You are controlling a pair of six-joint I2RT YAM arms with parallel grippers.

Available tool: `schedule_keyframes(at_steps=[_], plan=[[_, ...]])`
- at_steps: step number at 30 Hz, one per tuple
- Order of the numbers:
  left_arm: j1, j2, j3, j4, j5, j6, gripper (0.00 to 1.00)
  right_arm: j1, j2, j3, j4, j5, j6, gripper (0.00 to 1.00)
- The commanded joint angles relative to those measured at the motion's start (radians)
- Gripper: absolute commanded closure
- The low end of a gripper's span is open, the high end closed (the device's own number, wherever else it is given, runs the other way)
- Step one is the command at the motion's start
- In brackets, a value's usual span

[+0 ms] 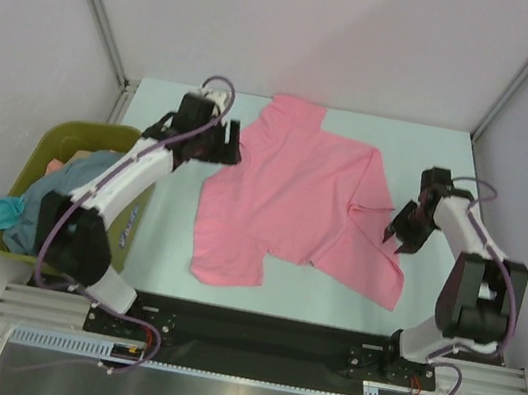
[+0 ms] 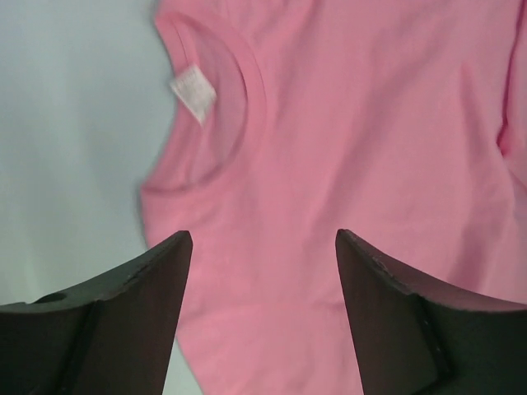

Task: Fold and stack the t-shirts
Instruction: Flatten the tshirt out

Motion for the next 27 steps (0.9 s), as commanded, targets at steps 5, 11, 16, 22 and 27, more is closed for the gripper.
schedule_keyframes(at_steps=[5, 11, 16, 22, 27], plan=[[-0.094, -0.401, -0.430, -0.110, 0.002, -0.203, 0.28, -0.019, -0.340, -0.257, 0.031, -0.099, 0.094, 0.60], [-0.094, -0.529, -0.645, -0.192, -0.010, -0.433, 0.38, -0.042, -0.379, -0.343, 0.051, -0.147, 0.085, 0.61], [-0.094, -0.493, -0.722, -0.166, -0.016, -0.476, 0.33, -0.042, -0.373, -0.341, 0.066, -0.206, 0.065, 0.60], [-0.094, -0.472, -0.813, -0.103, 0.034, -0.507, 0.33, -0.042, -0.400, -0.350, 0.065, -0.214, 0.055, 0.59], [-0.096, -0.427, -0.833, 0.033, 0.140, -0.484, 0.33, -0.041, -0.411, -0.363, 0.078, -0.238, 0.058, 0.59]])
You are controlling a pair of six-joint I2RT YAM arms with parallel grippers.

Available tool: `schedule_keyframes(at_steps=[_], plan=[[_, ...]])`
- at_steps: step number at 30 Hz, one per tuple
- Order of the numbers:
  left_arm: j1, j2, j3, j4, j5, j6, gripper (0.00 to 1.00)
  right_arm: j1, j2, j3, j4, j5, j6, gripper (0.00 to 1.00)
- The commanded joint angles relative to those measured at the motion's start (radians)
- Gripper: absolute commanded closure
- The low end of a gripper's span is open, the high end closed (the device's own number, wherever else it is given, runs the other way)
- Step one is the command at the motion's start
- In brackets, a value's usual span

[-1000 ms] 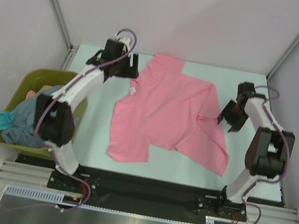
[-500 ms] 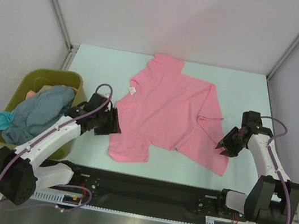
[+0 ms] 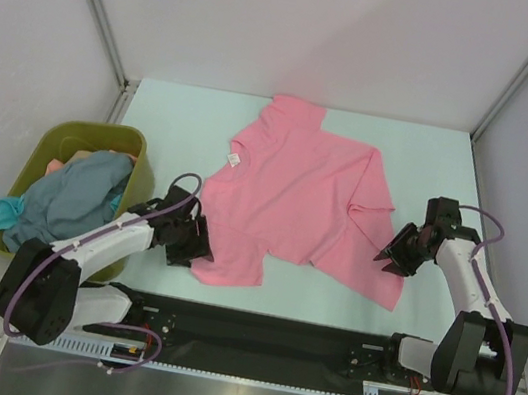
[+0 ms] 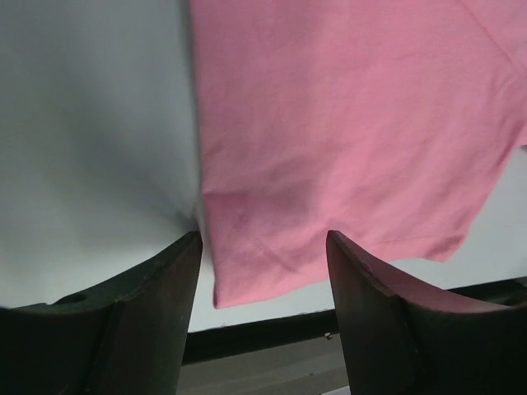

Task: Fold and stack the t-shirts
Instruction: Flatten the tshirt out

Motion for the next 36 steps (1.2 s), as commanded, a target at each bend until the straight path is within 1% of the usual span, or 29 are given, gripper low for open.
schedule_keyframes(at_steps=[1, 5, 10, 14, 18, 21, 26, 30, 33, 36], plan=[[-0.002, 0.000, -0.009, 0.129, 0.094, -0.012, 0.32, -0.002, -0.023, -0.002, 0.017, -0.030, -0.005, 0.59], [-0.002, -0.013, -0.035, 0.163, 0.130, -0.012, 0.31, -0.002, -0.029, -0.002, 0.020, -0.038, -0.005, 0.59], [-0.007, -0.058, -0.055, 0.120, 0.196, -0.065, 0.31, -0.002, -0.026, 0.004, 0.028, -0.053, -0.001, 0.59], [-0.010, -0.121, -0.046, 0.051, 0.180, -0.078, 0.30, -0.002, -0.025, -0.001, 0.037, -0.061, 0.004, 0.59], [-0.010, -0.148, -0.064, 0.008, 0.170, -0.081, 0.30, -0.002, -0.029, -0.005, 0.043, -0.069, 0.008, 0.59], [-0.010, -0.158, -0.111, 0.029, 0.183, -0.088, 0.30, -0.002, -0.034, -0.010, 0.041, -0.067, 0.010, 0.59], [-0.010, -0.122, -0.128, 0.054, 0.183, -0.084, 0.31, -0.002, -0.048, -0.010, 0.025, -0.058, 0.016, 0.59], [-0.010, -0.135, -0.144, 0.058, 0.183, -0.087, 0.33, -0.002, -0.060, -0.013, 0.015, -0.053, 0.016, 0.59], [-0.010, -0.145, -0.150, 0.065, 0.178, -0.095, 0.38, -0.002, -0.071, -0.016, 0.005, -0.038, 0.024, 0.59], [-0.010, -0.136, -0.145, 0.063, 0.158, -0.096, 0.59, -0.002, -0.074, -0.022, -0.008, -0.029, 0.036, 0.59]])
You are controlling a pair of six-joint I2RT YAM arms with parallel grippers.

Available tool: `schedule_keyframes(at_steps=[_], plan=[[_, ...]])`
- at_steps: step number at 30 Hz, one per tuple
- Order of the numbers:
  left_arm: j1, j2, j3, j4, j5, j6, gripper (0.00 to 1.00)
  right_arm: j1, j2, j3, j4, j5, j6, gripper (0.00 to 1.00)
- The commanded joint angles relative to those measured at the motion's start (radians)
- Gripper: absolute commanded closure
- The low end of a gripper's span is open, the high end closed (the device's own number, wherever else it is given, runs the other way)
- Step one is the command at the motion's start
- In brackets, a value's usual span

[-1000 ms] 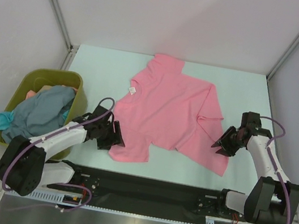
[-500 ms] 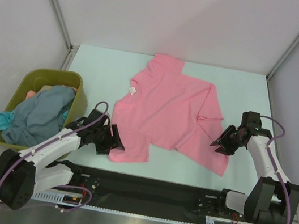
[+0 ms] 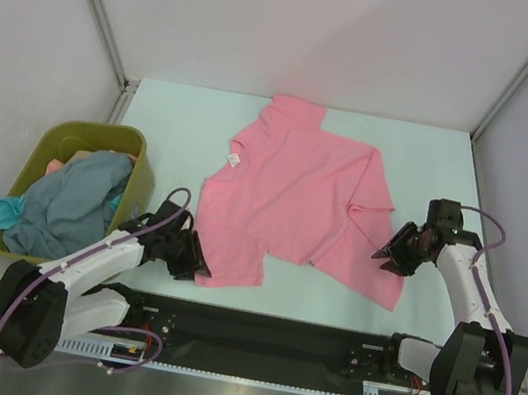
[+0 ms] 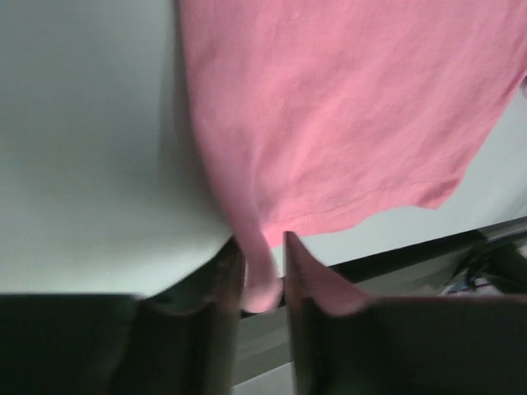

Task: Fold and stack the t-shirts
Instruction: Flatten the tshirt out

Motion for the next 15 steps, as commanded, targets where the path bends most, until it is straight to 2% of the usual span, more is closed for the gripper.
schedule_keyframes(at_steps=[1, 2, 3, 4, 9, 13, 15], plan=[[-0.005, 0.008, -0.003, 0.002, -0.021, -0.010, 0.75, -0.002, -0.026, -0.007, -0.036, 0.025, 0.026, 0.59], [-0.005, 0.015, 0.000, 0.000, -0.036, -0.009, 0.82, -0.002, -0.028, -0.013, -0.045, 0.034, 0.032, 0.60], [-0.005, 0.019, 0.013, -0.003, -0.044, -0.006, 0.96, -0.002, -0.028, -0.016, -0.053, 0.043, 0.048, 0.60], [-0.005, 0.027, 0.020, -0.011, -0.052, -0.004, 1.00, -0.002, -0.028, -0.021, -0.068, 0.057, 0.057, 0.60], [-0.003, 0.010, 0.126, -0.072, -0.164, 0.031, 1.00, -0.007, 0.000, -0.022, -0.093, 0.105, 0.074, 0.57], [-0.002, 0.028, 0.189, -0.066, -0.164, 0.094, 1.00, 0.012, 0.066, -0.007, -0.068, 0.131, 0.034, 0.86], [-0.002, 0.034, 0.207, -0.049, -0.149, 0.109, 1.00, 0.042, 0.101, -0.010, -0.035, 0.140, 0.041, 0.87]])
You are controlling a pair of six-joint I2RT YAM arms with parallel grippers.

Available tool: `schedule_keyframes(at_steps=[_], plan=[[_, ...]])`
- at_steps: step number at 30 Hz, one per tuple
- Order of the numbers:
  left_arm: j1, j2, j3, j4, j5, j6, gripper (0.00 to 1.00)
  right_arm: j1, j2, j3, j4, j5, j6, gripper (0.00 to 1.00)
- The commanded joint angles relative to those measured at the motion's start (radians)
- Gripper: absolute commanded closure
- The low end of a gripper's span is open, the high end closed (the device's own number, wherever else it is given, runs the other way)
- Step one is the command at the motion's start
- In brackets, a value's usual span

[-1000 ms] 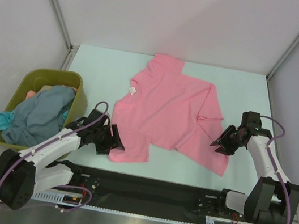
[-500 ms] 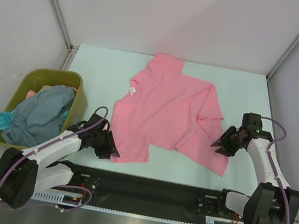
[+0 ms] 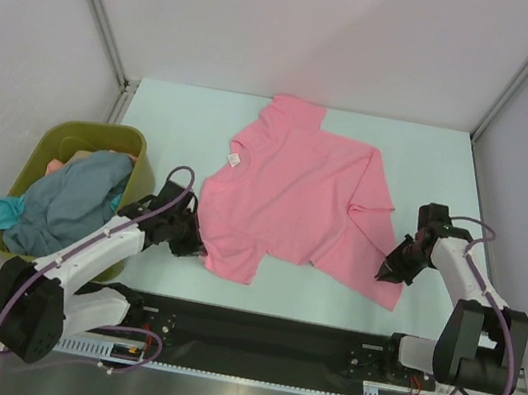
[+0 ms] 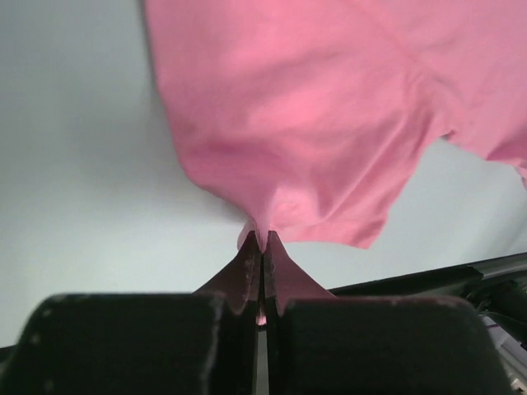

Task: Fold and stack the t-shirts
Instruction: Flatten the tshirt out

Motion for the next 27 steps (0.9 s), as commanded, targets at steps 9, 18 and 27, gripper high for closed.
schedule_keyframes(at_steps=[9, 18, 27], plan=[[0.002, 0.002, 0.132, 0.005, -0.022, 0.125, 1.00, 0.208, 0.346, 0.141, 0.190, 0.088, 0.014, 0.73], [0.069, -0.050, 0.157, -0.047, -0.048, 0.145, 1.00, 0.343, 0.575, 0.409, 0.184, 0.069, 0.036, 0.69], [0.084, -0.054, 0.145, -0.023, -0.007, 0.136, 1.00, 0.266, 0.292, 0.262, 0.053, 0.089, 0.022, 0.47]])
